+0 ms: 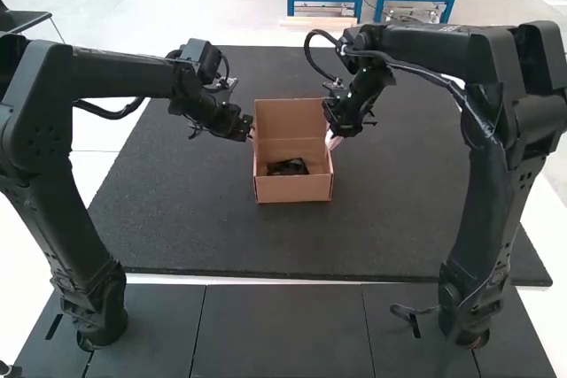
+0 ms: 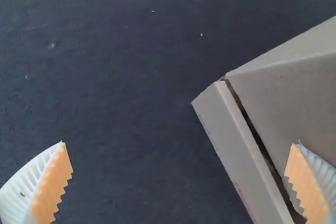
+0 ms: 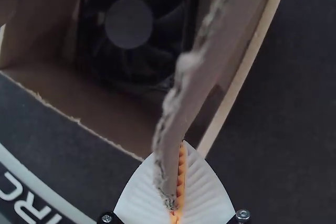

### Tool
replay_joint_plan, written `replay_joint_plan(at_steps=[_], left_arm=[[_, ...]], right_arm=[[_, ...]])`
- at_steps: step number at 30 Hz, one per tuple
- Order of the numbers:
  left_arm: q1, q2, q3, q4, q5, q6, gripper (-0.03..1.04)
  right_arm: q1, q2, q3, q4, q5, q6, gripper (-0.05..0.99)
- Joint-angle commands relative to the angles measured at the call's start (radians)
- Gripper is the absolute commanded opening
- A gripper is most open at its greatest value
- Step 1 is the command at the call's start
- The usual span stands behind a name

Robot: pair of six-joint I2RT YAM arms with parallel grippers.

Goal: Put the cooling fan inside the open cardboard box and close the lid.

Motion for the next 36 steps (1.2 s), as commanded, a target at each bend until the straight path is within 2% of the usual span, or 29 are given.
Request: replay_joint_plan(at_steps=[1, 9, 20, 36], left_arm=[[-0.005, -0.043, 0.001, 0.007, 0.032, -0.005, 0.96], [-0.019, -0.046, 0.000, 0.009, 0.039, -0.009, 0.96], [-0.045, -0.050, 0.000, 0.010, 0.039, -0.016, 0.96], [-0.042, -0.092, -0.066, 0.044, 0.036, -0.017, 0.96]], right_arm=[[0.008, -0.039, -0.012, 0.007, -0.004, -0.011, -0.02], [0.002, -0.122, -0.085, 0.125, -0.022, 0.000, -0.02], [0.004, -0.186, -0.174, 0.151, -0.025, 0.005, -0.02], [0.010, -0.277, -0.312, 0.260, -0.029, 0.020, -0.02]])
